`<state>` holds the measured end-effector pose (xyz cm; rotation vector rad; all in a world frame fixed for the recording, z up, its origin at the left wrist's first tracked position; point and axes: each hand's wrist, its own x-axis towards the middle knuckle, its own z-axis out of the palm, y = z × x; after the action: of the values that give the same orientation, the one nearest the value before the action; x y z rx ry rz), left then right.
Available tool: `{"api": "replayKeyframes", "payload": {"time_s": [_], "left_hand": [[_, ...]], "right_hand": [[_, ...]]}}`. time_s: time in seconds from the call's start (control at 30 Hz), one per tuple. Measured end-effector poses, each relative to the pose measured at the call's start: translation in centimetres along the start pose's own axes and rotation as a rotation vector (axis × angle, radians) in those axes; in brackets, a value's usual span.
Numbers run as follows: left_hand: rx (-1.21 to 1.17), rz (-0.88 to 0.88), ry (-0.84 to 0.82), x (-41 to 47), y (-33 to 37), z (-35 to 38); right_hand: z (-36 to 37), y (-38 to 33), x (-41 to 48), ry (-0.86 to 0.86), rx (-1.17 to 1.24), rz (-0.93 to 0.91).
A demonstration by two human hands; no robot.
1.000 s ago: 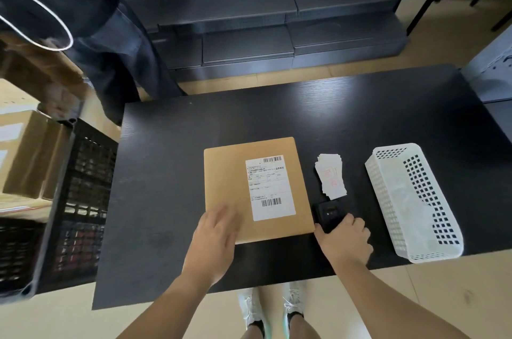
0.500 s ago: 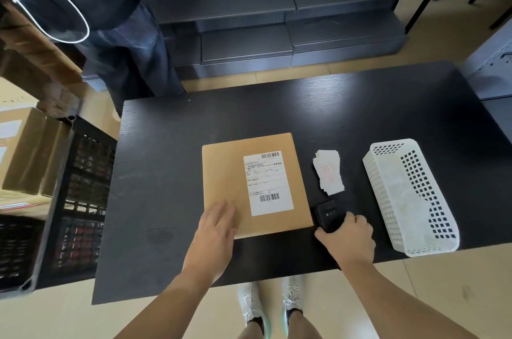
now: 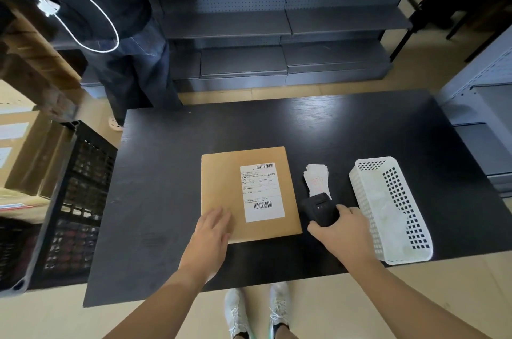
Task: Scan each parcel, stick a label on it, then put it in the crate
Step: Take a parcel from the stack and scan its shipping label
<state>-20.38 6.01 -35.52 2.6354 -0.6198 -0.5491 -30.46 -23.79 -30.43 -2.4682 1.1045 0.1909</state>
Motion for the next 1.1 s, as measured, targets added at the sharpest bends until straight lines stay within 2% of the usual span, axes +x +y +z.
{"api": "replayKeyframes", "payload": {"time_s": [0.3,0.53,1.1], "left_hand": [[0.031,0.009,-0.018,0.0,0.6,-0.9],[0.042,0.004,-0.056,0.4,0.7,-1.3],[0.059,-0.017,-0.043,0.8,0.5,-0.5]], "right_hand": [[-3.4,-4.2,0.4,-0.091,-0.043,-0.111],[-5.3,-6.5,0.1,-0.125,-0.144,-0.107],[-6.1,-7.5,0.4,-0.145,-0.134,-0.099]]}}
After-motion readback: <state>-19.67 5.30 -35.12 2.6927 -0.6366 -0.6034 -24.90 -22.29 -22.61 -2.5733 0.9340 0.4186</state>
